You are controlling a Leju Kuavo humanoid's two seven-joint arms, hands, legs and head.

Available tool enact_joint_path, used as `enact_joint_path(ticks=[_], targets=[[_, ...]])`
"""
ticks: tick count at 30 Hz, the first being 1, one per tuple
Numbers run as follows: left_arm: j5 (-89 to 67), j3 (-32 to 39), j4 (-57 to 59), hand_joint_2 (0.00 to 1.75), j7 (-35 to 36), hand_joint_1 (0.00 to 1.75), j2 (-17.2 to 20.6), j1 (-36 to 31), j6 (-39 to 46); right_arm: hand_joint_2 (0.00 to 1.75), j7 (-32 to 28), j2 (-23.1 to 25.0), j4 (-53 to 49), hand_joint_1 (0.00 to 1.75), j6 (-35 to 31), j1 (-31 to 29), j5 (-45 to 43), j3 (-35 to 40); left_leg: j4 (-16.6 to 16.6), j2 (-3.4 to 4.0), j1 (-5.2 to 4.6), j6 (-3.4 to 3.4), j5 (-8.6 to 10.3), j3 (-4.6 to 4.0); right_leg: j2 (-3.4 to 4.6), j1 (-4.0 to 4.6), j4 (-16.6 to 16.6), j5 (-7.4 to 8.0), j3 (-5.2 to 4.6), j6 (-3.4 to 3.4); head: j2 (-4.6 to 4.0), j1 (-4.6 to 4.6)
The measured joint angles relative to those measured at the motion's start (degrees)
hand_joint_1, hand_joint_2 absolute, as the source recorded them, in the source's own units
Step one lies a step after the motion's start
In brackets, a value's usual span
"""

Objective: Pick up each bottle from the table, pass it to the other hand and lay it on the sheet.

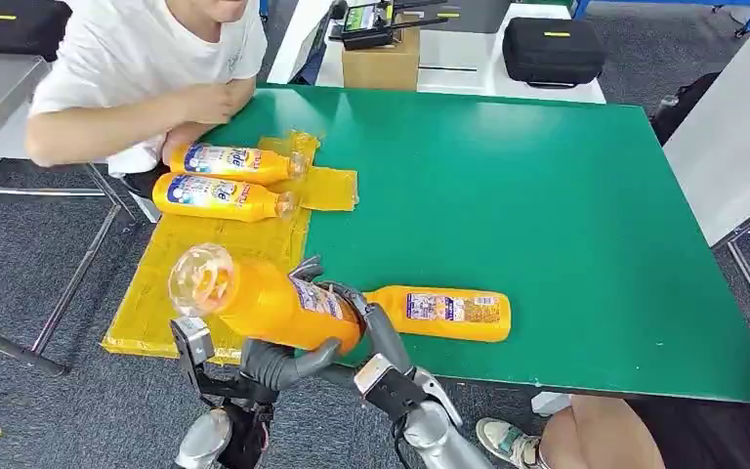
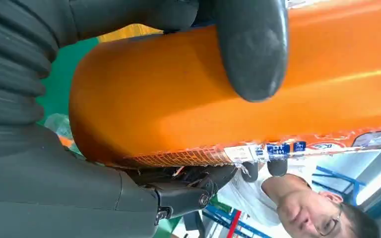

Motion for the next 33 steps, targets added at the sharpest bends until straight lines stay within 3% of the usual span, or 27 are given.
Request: enact_joint_path(ticks=[7, 8, 9, 10, 11, 12, 18, 26, 33], targets=[[2.6, 1.7, -0.6, 1.75, -1.0, 1.75, 0.0, 0.1, 1.7, 1.75, 0.2, 0.7, 2.2, 1.75, -0.6, -0.6, 0.0, 1.7, 0.0, 0.08, 0.0, 0.0, 0.0, -0.01, 0.0, 0.0, 0.0, 0.0, -0.06, 0.0, 0.0, 0.0], [3.2, 1.9, -0.7, 1.75, -1.0, 1.75, 0.0, 0.1, 1.7, 1.75, 0.2, 0.7, 2.4, 1.43, -0.8, -0.7, 0.0, 2.0, 0.0, 0.11, 0.0, 0.0, 0.0, -0.01, 0.01, 0.0, 0.0, 0.0, -0.06, 0.0, 0.0, -0.02], [3.6, 1.9, -0.9, 1.75, -1.0, 1.75, 0.0, 0.3, 1.6, 1.75, 0.3, 0.8, 2.6, 0.59, -1.0, -0.8, 0.0, 2.2, 0.0, 0.12, 0.0, -0.01, -0.01, -0.01, 0.02, 0.0, 0.0, 0.0, -0.08, 0.0, 0.0, -0.02], [3.9, 2.0, -1.0, 1.75, -1.0, 1.75, 0.0, 0.3, 1.5, 1.75, 0.3, 0.8, 2.7, 0.03, -1.2, -0.8, 0.2, 2.4, 0.0, 0.13, 0.0, -0.01, -0.01, -0.02, 0.02, 0.0, 0.0, 0.0, -0.09, 0.0, 0.0, -0.02], [4.2, 2.1, -1.0, 1.75, -1.0, 1.75, 0.0, 0.4, 1.4, 1.75, 0.4, 0.8, 2.8, 0.0, -1.5, -0.9, 0.2, 2.6, 0.0, 0.13, 0.0, -0.01, -0.01, -0.02, 0.02, 0.0, 0.0, 0.0, -0.09, 0.0, -0.02, -0.02], [4.2, 2.2, -1.0, 1.75, -1.0, 1.75, 0.0, 0.4, 1.3, 0.0, 0.6, 0.8, 2.9, 0.0, -1.9, -0.8, 0.4, 2.8, 0.0, 0.13, 0.0, -0.01, -0.01, -0.03, 0.02, 0.0, 0.0, 0.0, -0.1, 0.0, 0.0, -0.02], [-1.6, 3.6, -1.0, 1.75, -0.3, 1.75, 0.2, -1.5, 8.9, 0.0, 1.6, 0.9, 3.5, 0.0, -8.6, 1.0, 4.5, 4.3, 0.0, 0.05, 0.01, 0.0, 0.0, -0.06, 0.01, 0.01, 0.0, 0.0, -0.08, 0.0, 0.0, 0.02], [-25.0, 6.4, 5.1, 1.75, -0.3, 1.75, 1.6, -8.6, 24.6, 0.0, 1.1, 1.2, 2.9, 0.0, -12.8, 2.8, 6.4, 7.1, 0.0, 0.04, 0.02, 0.01, 0.04, -0.07, 0.0, 0.01, 0.0, 0.01, -0.04, -0.01, -0.02, -0.02], [-44.9, 6.3, 11.7, 1.75, 6.3, 1.75, 3.9, -12.6, 21.4, 0.0, 0.7, 0.5, 0.7, 0.0, -12.2, 3.1, 6.1, 8.7, 0.0, -0.01, -0.01, 0.01, 0.04, -0.08, 0.0, -0.01, 0.0, 0.01, -0.06, 0.0, -0.02, 0.02]])
